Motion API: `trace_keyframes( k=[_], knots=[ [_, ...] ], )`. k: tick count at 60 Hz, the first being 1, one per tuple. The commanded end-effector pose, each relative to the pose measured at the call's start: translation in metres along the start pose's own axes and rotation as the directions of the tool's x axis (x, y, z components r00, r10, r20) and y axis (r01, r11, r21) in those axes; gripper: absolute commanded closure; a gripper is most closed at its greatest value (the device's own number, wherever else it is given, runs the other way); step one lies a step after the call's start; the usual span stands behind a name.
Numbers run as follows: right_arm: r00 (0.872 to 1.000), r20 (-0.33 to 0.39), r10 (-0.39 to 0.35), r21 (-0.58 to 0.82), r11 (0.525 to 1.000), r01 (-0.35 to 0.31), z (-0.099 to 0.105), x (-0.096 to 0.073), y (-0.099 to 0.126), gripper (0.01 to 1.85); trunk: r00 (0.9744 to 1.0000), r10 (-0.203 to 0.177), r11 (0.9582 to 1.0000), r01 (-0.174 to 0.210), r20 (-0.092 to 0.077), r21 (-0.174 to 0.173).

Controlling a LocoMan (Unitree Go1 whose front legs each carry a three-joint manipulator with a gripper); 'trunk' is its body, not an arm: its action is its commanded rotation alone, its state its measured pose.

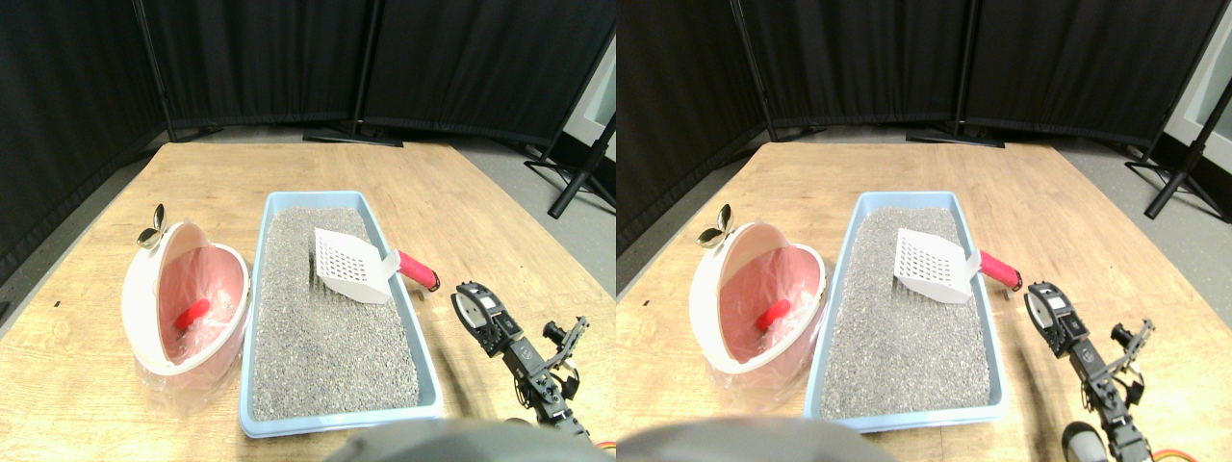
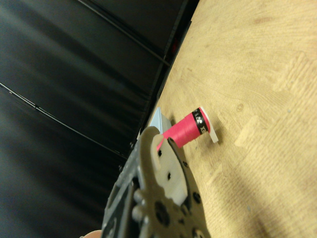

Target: Scoop (unimanual)

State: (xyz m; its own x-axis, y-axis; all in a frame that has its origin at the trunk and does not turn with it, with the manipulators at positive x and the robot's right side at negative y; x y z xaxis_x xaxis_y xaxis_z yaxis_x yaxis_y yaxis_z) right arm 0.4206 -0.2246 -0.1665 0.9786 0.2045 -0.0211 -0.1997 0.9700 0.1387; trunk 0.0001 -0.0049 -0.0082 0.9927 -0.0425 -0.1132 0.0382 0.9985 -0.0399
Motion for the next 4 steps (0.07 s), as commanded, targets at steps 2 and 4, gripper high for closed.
trace_keyframes(
  k=[2, 4],
  knots=[
    [0.999, 0.040, 0.023, -0.004, 1.000, -0.023, 0.0009, -0.0013, 0.0084, 1.81, 1.0000, -0.006, 0.9997, 0.006, 0.006, -0.022],
    [0.999, 0.041, 0.024, -0.004, 1.000, -0.024, -0.0005, -0.0018, 0.0099, 1.81, 1.0000, -0.006, 0.9997, 0.006, 0.006, -0.023]
  ],
)
